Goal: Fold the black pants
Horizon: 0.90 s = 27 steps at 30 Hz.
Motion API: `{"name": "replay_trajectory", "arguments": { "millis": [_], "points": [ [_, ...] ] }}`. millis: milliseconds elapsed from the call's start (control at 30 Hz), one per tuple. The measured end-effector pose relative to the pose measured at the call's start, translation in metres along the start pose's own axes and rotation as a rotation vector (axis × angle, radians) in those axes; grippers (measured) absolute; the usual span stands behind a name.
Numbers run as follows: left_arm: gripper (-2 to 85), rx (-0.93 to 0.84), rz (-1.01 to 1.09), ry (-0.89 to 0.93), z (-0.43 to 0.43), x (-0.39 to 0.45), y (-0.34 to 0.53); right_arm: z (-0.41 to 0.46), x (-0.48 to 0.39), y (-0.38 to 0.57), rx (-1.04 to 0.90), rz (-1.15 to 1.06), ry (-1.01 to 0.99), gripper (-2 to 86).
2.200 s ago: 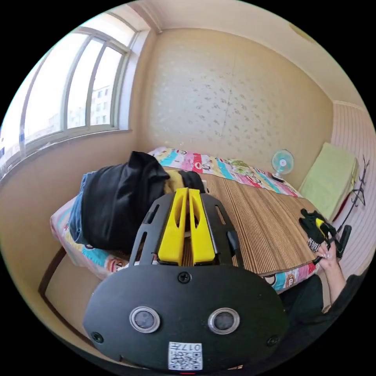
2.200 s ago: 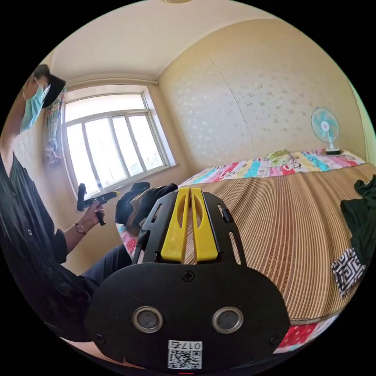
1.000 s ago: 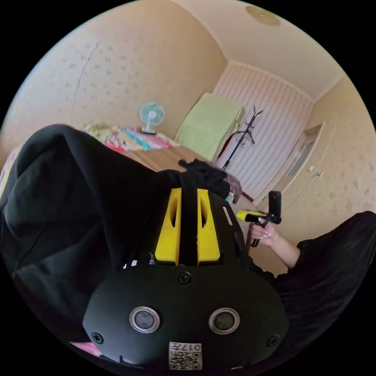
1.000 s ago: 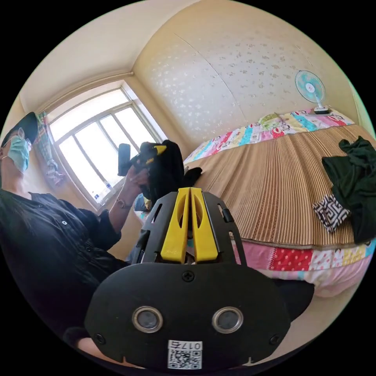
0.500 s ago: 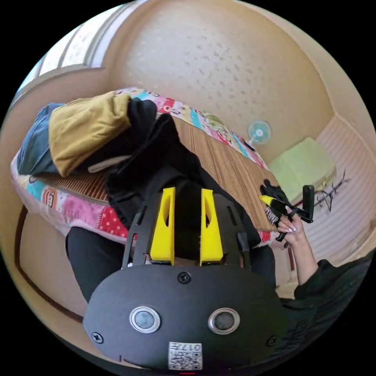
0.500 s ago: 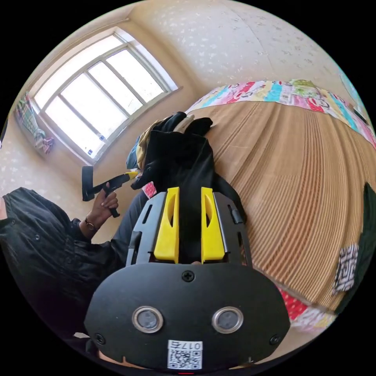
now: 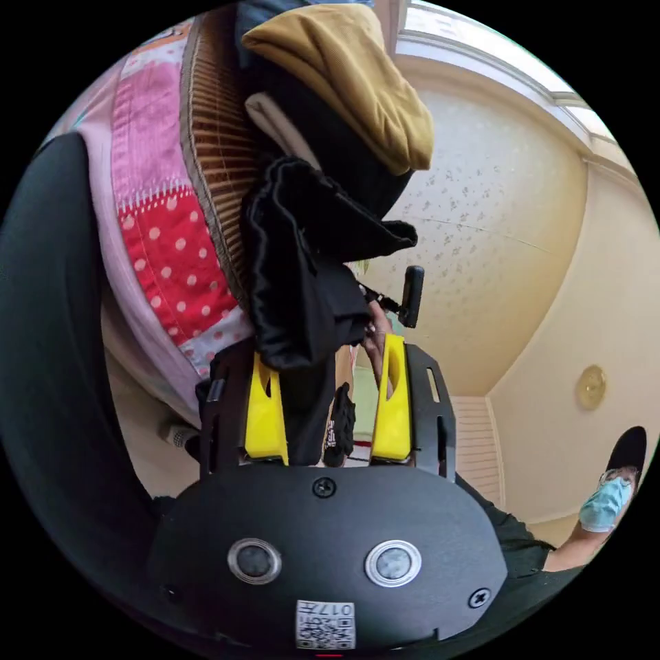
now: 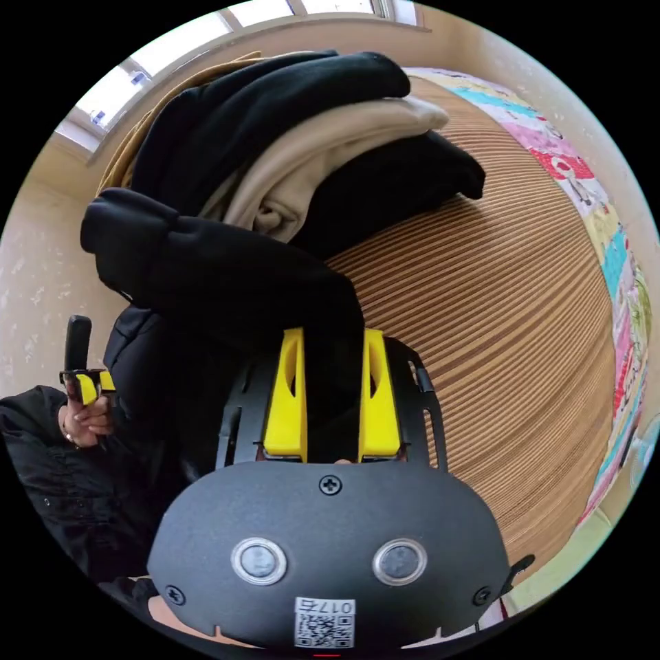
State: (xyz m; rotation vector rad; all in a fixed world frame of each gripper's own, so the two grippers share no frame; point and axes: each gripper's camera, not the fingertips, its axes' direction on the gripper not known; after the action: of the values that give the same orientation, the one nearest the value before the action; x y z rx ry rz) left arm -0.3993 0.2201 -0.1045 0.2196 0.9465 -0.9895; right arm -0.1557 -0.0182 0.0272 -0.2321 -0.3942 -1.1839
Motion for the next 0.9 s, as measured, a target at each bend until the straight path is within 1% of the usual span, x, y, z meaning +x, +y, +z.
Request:
{"name": "replay_trajectory", "arguments": {
  "millis": [33,67,100,133,167,200,233,267,300,333,367,400,433,467,500,533,567,600,633,667,700,733,767,800,833,867,900],
  "points": [
    [13.1,0.049,0.037,-0.022,-0.010,0.009,0.001,-0.016,-0.001,0.017,0.092,0.041,-0.008,8.0],
    [12.0,0.057,0.072,-0.036,-0.014,0.016,0.001,-0.040,-0.001,0.043,0.215,0.099,-0.043,5.7],
    [9.9,0.042,0.171,-0.078,-0.022,0.035,0.001,-0.055,-0.002,0.060,0.291,0.121,-0.073,4.5],
    [9.0,0.012,0.291,-0.118,-0.031,0.057,0.005,-0.083,-0.005,0.100,0.434,0.146,-0.137,3.8],
    [8.5,0.003,0.355,-0.133,-0.036,0.069,0.009,-0.109,-0.013,0.142,0.543,0.155,-0.181,3.3],
    [8.1,-0.003,0.497,-0.137,-0.050,0.096,0.020,-0.122,-0.020,0.164,0.589,0.158,-0.192,3.1],
    [7.8,-0.002,0.677,-0.128,-0.067,0.131,0.035,-0.150,-0.037,0.211,0.699,0.147,-0.202,2.8],
    [7.8,0.010,0.779,-0.135,-0.076,0.151,0.045,-0.180,-0.059,0.262,0.825,0.134,-0.190,2.6],
    [7.6,0.043,0.987,-0.162,-0.092,0.193,0.068,-0.195,-0.070,0.289,0.890,0.143,-0.163,2.6],
    [7.5,0.097,1.154,-0.181,-0.106,0.233,0.090,-0.225,-0.091,0.340,1.005,0.186,-0.099,2.5],
    [7.5,0.134,1.222,-0.180,-0.113,0.253,0.100,-0.256,-0.111,0.387,1.125,0.231,-0.039,2.4],
    [7.5,0.223,1.326,-0.172,-0.125,0.293,0.117,-0.272,-0.121,0.409,1.189,0.250,-0.010,2.3],
    [7.6,0.323,1.409,-0.151,-0.136,0.333,0.130,-0.305,-0.143,0.450,1.327,0.269,0.044,2.3],
    [7.6,0.364,1.456,-0.118,-0.140,0.354,0.136,-0.336,-0.165,0.483,1.463,0.242,0.101,2.3],
    [7.6,0.395,1.541,-0.021,-0.141,0.395,0.143,-0.352,-0.176,0.495,1.517,0.216,0.140,2.3],
    [7.5,0.368,1.591,0.062,-0.133,0.441,0.141,-0.383,-0.194,0.506,1.567,0.185,0.232,2.3],
    [7.4,0.346,1.606,0.076,-0.123,0.466,0.137,-0.416,-0.201,0.504,1.552,0.189,0.312,2.3],
    [7.3,0.284,1.635,0.055,-0.094,0.518,0.124,-0.433,-0.202,0.499,1.526,0.203,0.370,2.3],
    [7.3,0.213,1.641,0.029,-0.056,0.569,0.104,-0.463,-0.195,0.481,1.472,0.244,0.510,2.3],
    [7.4,0.184,1.626,0.015,-0.033,0.593,0.091,-0.490,-0.174,0.457,1.413,0.338,0.645,2.4],
    [7.7,0.147,1.567,-0.029,0.016,0.640,0.060,-0.502,-0.159,0.442,1.383,0.395,0.699,2.4],
    [8.2,0.108,1.488,-0.107,0.071,0.680,0.026,-0.526,-0.116,0.408,1.307,0.499,0.779,2.5],
    [8.4,0.082,1.445,-0.155,0.099,0.696,0.009,-0.545,-0.064,0.373,1.207,0.575,0.817,2.6],
    [9.3,0.024,1.351,-0.248,0.153,0.716,-0.025,-0.552,-0.035,0.355,1.149,0.603,0.819,2.7],
    [9.9,-0.026,1.250,-0.352,0.196,0.715,-0.052,-0.555,0.023,0.327,1.028,0.662,0.777,2.8],
    [10.2,-0.040,1.194,-0.403,0.212,0.708,-0.063,-0.544,0.075,0.310,0.862,0.755,0.692,3.0],
    [10.3,-0.043,1.098,-0.463,0.236,0.684,-0.078,-0.533,0.097,0.307,0.782,0.823,0.643,3.1]
  ]
}}
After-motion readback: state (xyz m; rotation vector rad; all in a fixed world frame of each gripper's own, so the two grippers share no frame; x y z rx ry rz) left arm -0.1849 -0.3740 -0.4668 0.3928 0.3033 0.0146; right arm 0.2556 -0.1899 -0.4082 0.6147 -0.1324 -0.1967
